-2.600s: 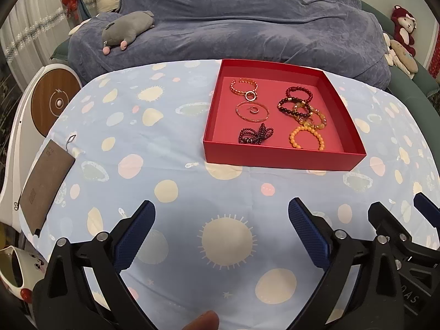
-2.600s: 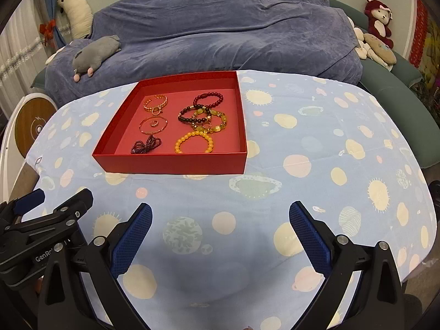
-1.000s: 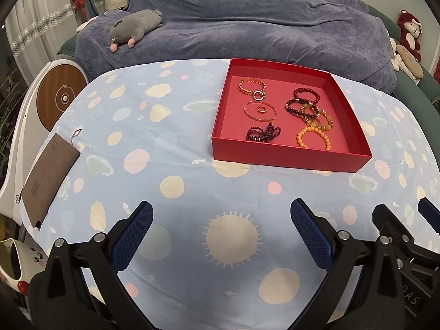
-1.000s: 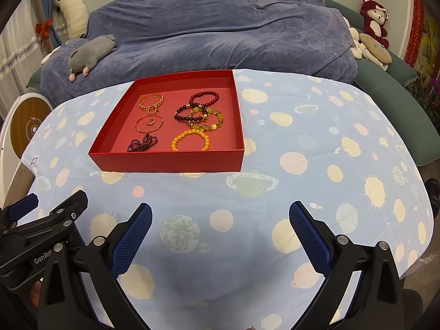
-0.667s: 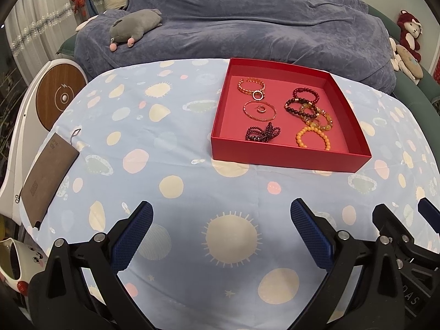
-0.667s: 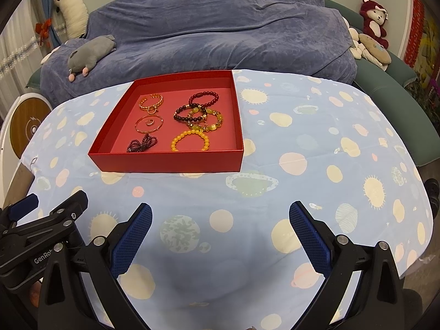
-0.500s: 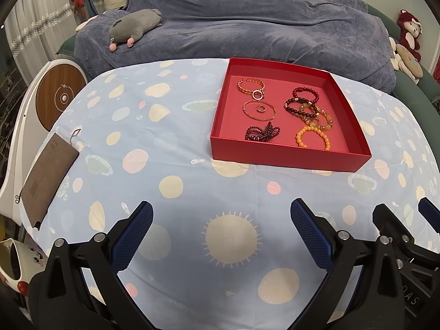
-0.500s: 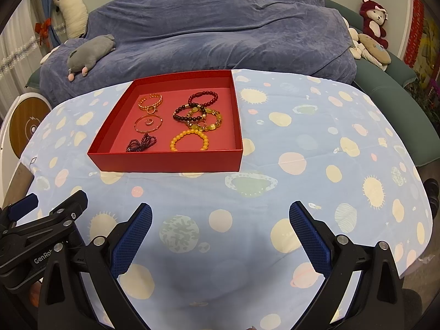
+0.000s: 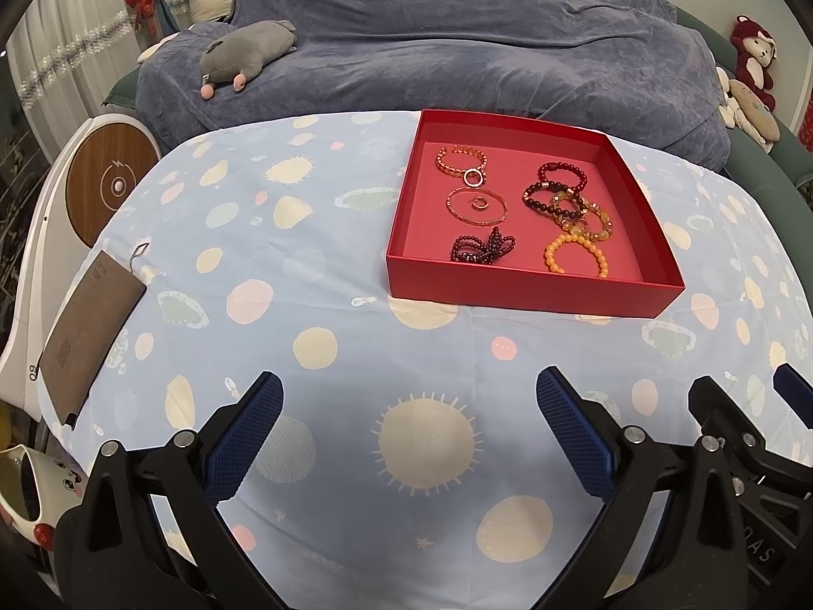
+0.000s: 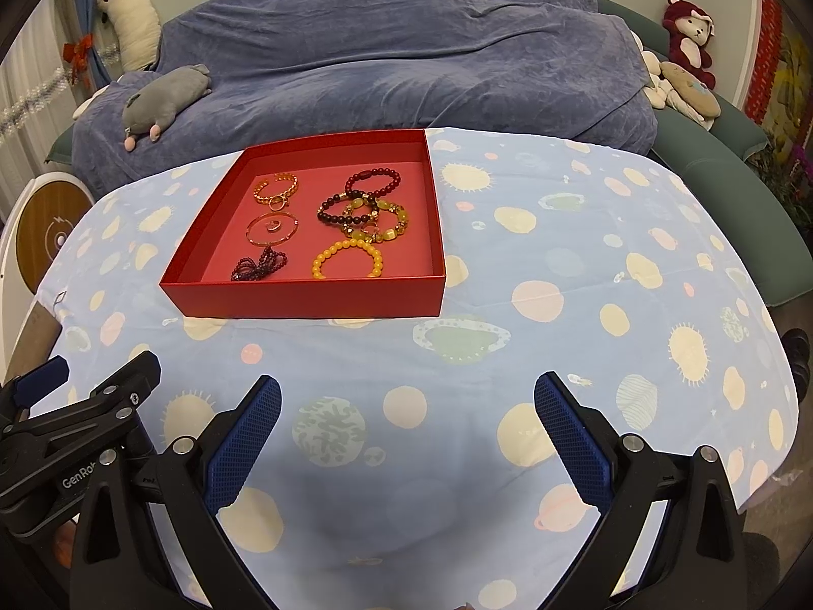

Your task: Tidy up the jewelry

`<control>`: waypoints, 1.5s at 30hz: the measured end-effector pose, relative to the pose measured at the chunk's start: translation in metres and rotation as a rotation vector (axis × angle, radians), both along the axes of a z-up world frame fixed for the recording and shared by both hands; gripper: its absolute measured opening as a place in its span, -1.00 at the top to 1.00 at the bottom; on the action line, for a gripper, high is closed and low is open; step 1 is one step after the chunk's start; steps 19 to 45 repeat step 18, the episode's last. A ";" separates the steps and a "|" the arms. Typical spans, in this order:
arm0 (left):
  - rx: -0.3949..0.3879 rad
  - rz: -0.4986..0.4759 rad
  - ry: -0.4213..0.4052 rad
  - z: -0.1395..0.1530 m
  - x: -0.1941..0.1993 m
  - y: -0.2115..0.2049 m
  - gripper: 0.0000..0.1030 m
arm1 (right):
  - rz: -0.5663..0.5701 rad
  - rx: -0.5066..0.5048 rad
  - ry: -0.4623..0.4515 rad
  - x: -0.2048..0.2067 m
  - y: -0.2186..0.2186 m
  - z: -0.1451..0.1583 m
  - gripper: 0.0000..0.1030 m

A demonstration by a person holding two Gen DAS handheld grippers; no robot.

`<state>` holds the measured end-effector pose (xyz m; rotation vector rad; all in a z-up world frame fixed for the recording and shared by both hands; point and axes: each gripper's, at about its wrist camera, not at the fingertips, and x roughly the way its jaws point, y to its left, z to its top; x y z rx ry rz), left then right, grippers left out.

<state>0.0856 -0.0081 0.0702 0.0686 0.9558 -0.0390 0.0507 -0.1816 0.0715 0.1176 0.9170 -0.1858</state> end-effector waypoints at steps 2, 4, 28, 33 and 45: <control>0.005 -0.008 -0.001 0.000 0.001 -0.001 -0.85 | 0.000 0.000 0.001 0.000 0.000 0.000 -0.87; 0.010 -0.015 -0.002 0.000 0.001 -0.002 -0.85 | -0.001 -0.001 0.000 0.000 0.000 0.000 -0.87; 0.027 -0.031 -0.026 0.002 0.001 -0.007 -0.84 | -0.008 -0.003 0.003 -0.003 -0.007 -0.002 -0.87; 0.027 -0.031 -0.026 0.002 0.001 -0.007 -0.84 | -0.008 -0.003 0.003 -0.003 -0.007 -0.002 -0.87; 0.027 -0.031 -0.026 0.002 0.001 -0.007 -0.84 | -0.008 -0.003 0.003 -0.003 -0.007 -0.002 -0.87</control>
